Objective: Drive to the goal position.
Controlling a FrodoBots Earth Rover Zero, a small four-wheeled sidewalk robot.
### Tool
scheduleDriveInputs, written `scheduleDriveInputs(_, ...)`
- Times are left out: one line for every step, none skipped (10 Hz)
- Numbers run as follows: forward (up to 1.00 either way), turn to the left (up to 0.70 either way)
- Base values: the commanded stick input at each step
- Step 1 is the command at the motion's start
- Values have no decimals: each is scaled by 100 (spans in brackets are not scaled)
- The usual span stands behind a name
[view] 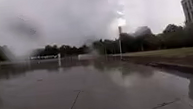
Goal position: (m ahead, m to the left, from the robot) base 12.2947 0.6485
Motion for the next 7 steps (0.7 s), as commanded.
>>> scheduleDriveInputs(70, 0)
scheduleDriveInputs(70, 0)
scheduleDriveInputs(70, 0)
scheduleDriveInputs(70, 0)
scheduleDriveInputs(70, 0)
scheduleDriveInputs(70, 0)
scheduleDriveInputs(70, 0)
